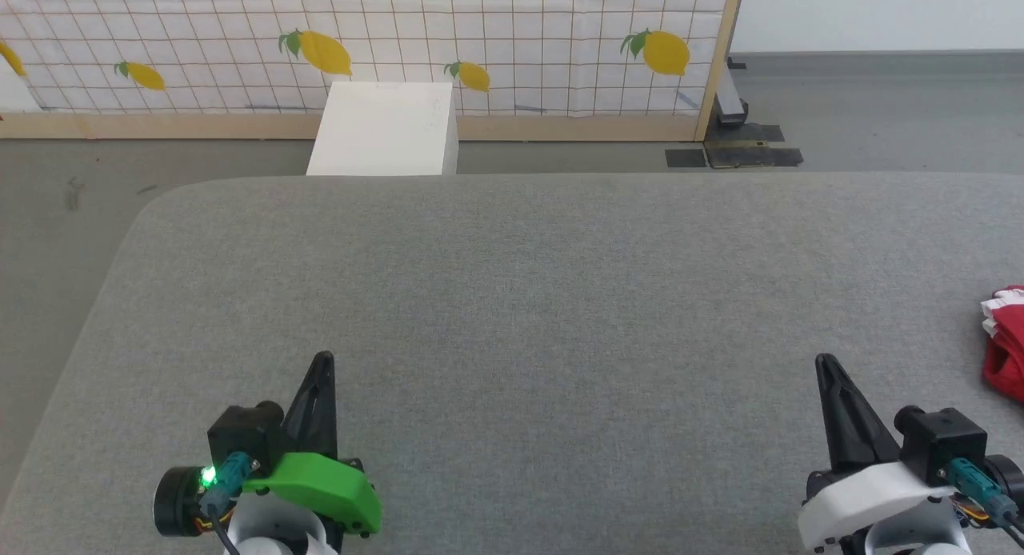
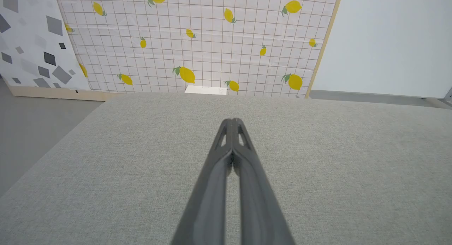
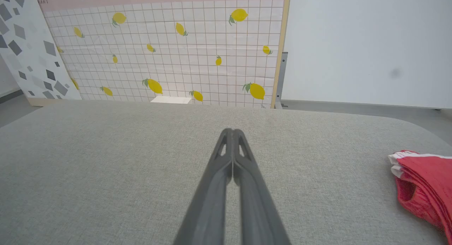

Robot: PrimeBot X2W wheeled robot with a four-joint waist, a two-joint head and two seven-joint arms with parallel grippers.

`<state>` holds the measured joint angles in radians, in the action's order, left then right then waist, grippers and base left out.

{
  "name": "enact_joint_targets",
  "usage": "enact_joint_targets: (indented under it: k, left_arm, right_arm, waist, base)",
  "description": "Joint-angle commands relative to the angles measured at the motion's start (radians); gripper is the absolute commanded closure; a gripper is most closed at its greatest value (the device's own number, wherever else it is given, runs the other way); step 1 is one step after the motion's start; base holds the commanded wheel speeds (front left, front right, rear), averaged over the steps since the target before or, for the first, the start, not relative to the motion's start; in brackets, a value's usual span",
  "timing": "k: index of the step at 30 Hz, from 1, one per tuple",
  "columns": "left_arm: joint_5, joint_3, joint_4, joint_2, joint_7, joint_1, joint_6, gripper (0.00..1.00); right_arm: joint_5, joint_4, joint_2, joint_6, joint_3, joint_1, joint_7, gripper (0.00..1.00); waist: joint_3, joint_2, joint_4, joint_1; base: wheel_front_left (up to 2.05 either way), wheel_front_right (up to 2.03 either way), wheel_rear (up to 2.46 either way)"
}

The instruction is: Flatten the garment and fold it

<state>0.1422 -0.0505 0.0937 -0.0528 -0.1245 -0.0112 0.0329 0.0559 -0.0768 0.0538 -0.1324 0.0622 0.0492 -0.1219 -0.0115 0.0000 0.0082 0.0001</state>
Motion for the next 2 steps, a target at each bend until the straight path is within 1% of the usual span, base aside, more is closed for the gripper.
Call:
enact_joint_targets:
  k: [1, 2]
  left_arm:
    - [-0.015, 0.004, -0.007, 0.001, 0.005, 0.006, -0.005, 1.00]
    - [-0.017, 0.004, -0.008, 0.001, 0.006, 0.006, -0.006, 1.00]
  right_arm:
    - [-0.010, 0.012, -0.002, 0.001, -0.005, -0.020, 0.007, 1.00]
    - [-0.011, 0.013, -0.002, 0.001, -0.006, -0.020, 0.008, 1.00]
  waist:
    - [0.000, 0.0000, 0.000, -0.0001]
    - [0.000, 0.0000, 0.000, -0.0001]
  base:
    - [0.00, 0.00, 0.00]
    - [0.00, 0.00, 0.00]
